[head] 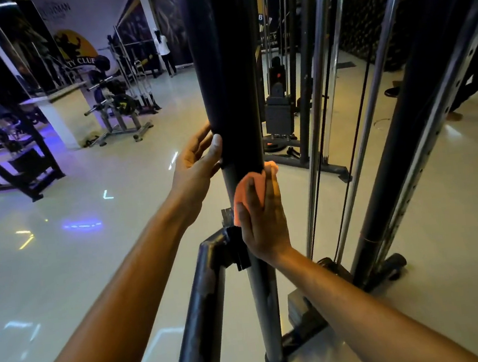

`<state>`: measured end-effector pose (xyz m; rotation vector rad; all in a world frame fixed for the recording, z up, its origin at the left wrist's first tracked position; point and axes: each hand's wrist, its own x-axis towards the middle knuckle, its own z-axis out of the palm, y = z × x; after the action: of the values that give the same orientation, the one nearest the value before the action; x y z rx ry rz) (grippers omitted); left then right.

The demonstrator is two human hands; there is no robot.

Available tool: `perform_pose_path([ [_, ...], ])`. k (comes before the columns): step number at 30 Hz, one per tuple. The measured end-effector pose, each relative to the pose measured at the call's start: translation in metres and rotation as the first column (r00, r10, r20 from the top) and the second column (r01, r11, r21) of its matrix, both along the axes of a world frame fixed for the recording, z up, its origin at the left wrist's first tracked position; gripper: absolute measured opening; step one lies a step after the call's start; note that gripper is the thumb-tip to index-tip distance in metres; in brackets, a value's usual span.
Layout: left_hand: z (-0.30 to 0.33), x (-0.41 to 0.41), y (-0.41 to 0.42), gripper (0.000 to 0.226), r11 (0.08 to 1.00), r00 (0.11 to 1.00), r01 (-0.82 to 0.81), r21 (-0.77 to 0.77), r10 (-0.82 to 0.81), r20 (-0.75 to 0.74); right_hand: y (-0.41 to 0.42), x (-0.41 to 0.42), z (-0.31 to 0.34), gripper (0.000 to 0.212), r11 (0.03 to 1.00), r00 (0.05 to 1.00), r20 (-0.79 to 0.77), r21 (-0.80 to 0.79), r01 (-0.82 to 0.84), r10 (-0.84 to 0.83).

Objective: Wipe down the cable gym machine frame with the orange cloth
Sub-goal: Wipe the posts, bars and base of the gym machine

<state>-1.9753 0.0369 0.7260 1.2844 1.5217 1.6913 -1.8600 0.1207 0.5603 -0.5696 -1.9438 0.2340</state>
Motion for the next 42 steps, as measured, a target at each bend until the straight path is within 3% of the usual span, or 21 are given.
perform_pose_path([
  [4,-0.001,0.000,0.002,0.055,1.000,1.000,-0.009,-0.006,0.009,0.000,0.001,-0.010,0.054,0.070,0.996,0.996,-0.087,0.086,-0.006,0.014],
  [8,-0.007,0.003,0.003,0.068,0.999,0.999,-0.033,-0.009,0.033,0.011,0.009,-0.023,0.094,0.062,0.999,0.984,-0.174,0.002,0.046,-0.045],
  [10,-0.013,0.004,0.003,0.068,0.999,0.999,-0.040,-0.004,0.040,0.020,0.009,-0.022,0.081,0.065,0.997,0.985,-0.164,0.031,0.066,-0.061],
  [13,-0.023,0.007,0.002,0.055,1.000,0.999,-0.027,0.000,0.027,0.033,0.006,-0.009,0.023,0.089,0.996,0.998,-0.028,0.067,0.052,-0.051],
  [18,-0.037,0.014,0.002,0.048,0.997,0.995,-0.076,-0.028,0.077,0.060,-0.008,0.011,-0.048,0.076,0.995,0.995,0.093,-0.099,-0.017,0.026],
  [27,-0.057,0.016,0.003,0.057,0.994,0.993,-0.109,-0.021,0.109,0.041,0.006,-0.006,0.038,0.077,0.999,0.998,-0.051,-0.006,-0.047,0.047],
  [31,-0.069,0.019,0.001,0.053,0.992,0.991,-0.126,-0.008,0.126,0.048,0.001,0.004,-0.010,0.088,0.997,0.998,0.042,-0.061,-0.054,0.057],
  [36,-0.087,0.026,-0.003,0.050,0.989,0.984,-0.147,-0.029,0.149,0.093,-0.009,0.034,-0.085,0.080,0.972,0.970,0.191,-0.207,-0.111,0.151],
  [42,-0.096,0.034,-0.006,0.050,0.984,0.981,-0.171,-0.051,0.174,0.081,-0.002,0.017,-0.035,0.091,0.985,0.988,0.107,-0.145,-0.099,0.115],
])
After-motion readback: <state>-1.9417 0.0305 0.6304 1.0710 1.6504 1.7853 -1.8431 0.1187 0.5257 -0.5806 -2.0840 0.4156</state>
